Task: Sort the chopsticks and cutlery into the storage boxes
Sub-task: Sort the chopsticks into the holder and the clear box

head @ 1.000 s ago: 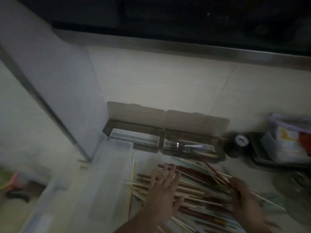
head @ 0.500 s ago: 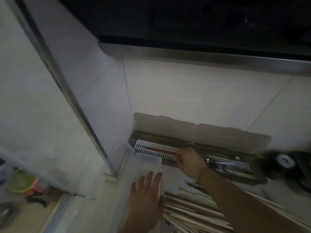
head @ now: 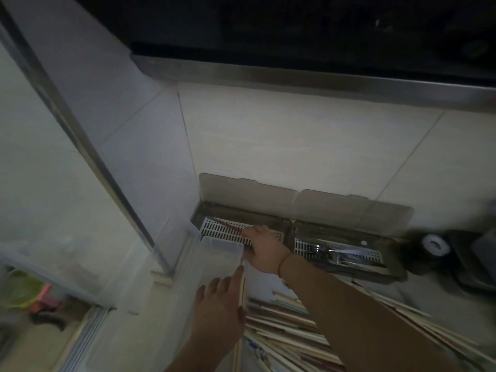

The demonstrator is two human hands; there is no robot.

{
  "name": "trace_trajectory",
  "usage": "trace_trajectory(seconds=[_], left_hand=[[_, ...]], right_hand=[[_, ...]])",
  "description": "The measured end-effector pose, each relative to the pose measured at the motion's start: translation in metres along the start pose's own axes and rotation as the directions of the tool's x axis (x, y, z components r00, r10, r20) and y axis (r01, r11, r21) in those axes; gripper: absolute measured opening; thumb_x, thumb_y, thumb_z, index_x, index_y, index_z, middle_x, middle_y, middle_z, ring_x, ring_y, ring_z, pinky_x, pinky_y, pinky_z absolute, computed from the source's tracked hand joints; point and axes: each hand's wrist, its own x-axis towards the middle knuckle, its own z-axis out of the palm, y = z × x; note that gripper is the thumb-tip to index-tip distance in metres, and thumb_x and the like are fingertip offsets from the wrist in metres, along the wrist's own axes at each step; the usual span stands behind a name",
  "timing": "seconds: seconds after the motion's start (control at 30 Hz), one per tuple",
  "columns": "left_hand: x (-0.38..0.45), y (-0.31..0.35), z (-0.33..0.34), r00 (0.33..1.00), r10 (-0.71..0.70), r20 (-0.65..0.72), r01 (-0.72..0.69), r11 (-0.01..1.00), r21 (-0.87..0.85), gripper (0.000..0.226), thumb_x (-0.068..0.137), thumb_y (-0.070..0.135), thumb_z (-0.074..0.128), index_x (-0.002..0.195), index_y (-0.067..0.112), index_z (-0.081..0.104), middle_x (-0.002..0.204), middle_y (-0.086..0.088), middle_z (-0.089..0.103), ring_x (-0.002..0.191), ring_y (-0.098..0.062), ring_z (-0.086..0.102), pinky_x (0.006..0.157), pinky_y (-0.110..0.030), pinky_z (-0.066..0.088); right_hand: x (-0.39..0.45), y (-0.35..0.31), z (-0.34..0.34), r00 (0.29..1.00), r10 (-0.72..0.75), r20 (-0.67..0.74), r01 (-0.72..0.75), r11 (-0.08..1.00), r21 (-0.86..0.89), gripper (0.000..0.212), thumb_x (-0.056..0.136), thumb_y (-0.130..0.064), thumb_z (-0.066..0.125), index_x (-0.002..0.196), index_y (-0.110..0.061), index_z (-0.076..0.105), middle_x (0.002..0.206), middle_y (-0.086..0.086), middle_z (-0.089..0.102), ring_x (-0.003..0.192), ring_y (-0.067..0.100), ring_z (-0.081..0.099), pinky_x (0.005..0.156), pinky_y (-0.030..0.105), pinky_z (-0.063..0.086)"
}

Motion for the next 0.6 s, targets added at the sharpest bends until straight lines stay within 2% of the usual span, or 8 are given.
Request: trace_trajectory(seconds=[0.03, 0.13, 0.2, 0.3, 0.37, 0.5, 0.6], left_hand=[[-0.001, 0.0, -0.001, 1.0, -0.001, -0.003, 0.001, 1.0, 0.003, 0.087, 0.08, 0.047, 0.046, 0.151, 0.037, -0.004, 0.14, 0.014, 0.042, 0.129, -0.015, 0.038, 0.108, -0.041, 0.029], [-0.002, 0.0, -0.004, 1.0, -0.001, -0.008, 0.001, 1.0, 0.015, 0.088, 0.079, 0.047, 0.046, 0.151, 0.037, -0.004, 0.137, 0.014, 0.043, 0.127, -0.014, 0.039, 0.107, -0.04, 0.03], [-0.002, 0.0, -0.004, 1.0, -0.004, -0.005, 0.004, 1.0, 0.017, 0.088, 0.079, 0.047, 0.045, 0.151, 0.037, -0.006, 0.136, 0.014, 0.043, 0.126, -0.014, 0.039, 0.107, -0.04, 0.03], [-0.002, 0.0, -0.005, 1.0, -0.01, 0.01, 0.01, 1.0, 0.018, 0.088, 0.081, 0.047, 0.045, 0.151, 0.036, -0.007, 0.136, 0.013, 0.043, 0.126, -0.015, 0.039, 0.107, -0.04, 0.03], [-0.003, 0.001, -0.005, 1.0, -0.01, 0.01, 0.01, 1.0, 0.023, 0.088, 0.081, 0.046, 0.044, 0.151, 0.036, -0.007, 0.136, 0.013, 0.043, 0.126, -0.015, 0.039, 0.107, -0.04, 0.031], [-0.002, 0.002, -0.006, 1.0, -0.016, 0.013, 0.015, 1.0, 0.019, 0.088, 0.08, 0.045, 0.045, 0.151, 0.037, -0.007, 0.135, 0.014, 0.045, 0.125, -0.014, 0.04, 0.106, -0.039, 0.031], [-0.003, 0.0, -0.005, 1.0, -0.014, 0.008, 0.014, 1.0, 0.018, 0.089, 0.079, 0.046, 0.045, 0.151, 0.038, -0.006, 0.133, 0.014, 0.046, 0.123, -0.014, 0.041, 0.105, -0.039, 0.033]], right_hand=[[-0.001, 0.001, 0.002, 0.999, -0.017, 0.034, 0.018, 1.0, -0.023, 0.051, 0.093, -0.026, 0.053, 0.14, -0.008, 0.042, 0.137, 0.016, 0.048, 0.127, 0.031, 0.038, 0.106, 0.037, 0.034], [-0.009, 0.011, 0.011, 0.997, -0.068, 0.047, 0.079, 0.95, -0.303, 0.054, 0.091, -0.029, 0.052, 0.142, -0.016, 0.039, 0.147, 0.008, 0.04, 0.139, 0.03, 0.024, 0.116, 0.047, 0.016], [-0.016, 0.02, 0.013, 0.998, -0.065, 0.006, 0.061, 0.897, -0.437, 0.052, 0.094, -0.037, 0.047, 0.142, -0.019, 0.038, 0.15, 0.005, 0.035, 0.143, 0.031, 0.016, 0.116, 0.054, 0.006], [-0.024, 0.033, 0.01, 1.0, -0.022, 0.017, 0.027, 0.826, -0.563, 0.059, 0.094, -0.049, 0.043, 0.143, -0.018, 0.036, 0.152, 0.005, 0.032, 0.144, 0.034, 0.011, 0.115, 0.06, 0.0], [-0.026, 0.039, 0.006, 1.0, 0.0, 0.005, 0.002, 0.846, -0.533, 0.06, 0.092, -0.047, 0.045, 0.145, -0.02, 0.034, 0.153, 0.002, 0.03, 0.145, 0.032, 0.009, 0.115, 0.059, -0.001], [-0.019, 0.039, 0.006, 0.985, -0.161, 0.067, 0.174, 0.869, -0.464, 0.064, 0.091, -0.043, 0.048, 0.149, -0.023, 0.028, 0.157, -0.002, 0.022, 0.147, 0.025, 0.003, 0.116, 0.054, -0.004], [-0.011, 0.036, 0.004, 0.983, -0.147, 0.108, 0.179, 0.893, -0.413, 0.063, 0.089, -0.047, 0.049, 0.147, -0.03, 0.03, 0.159, -0.003, 0.016, 0.147, 0.026, -0.002, 0.116, 0.055, -0.005]])
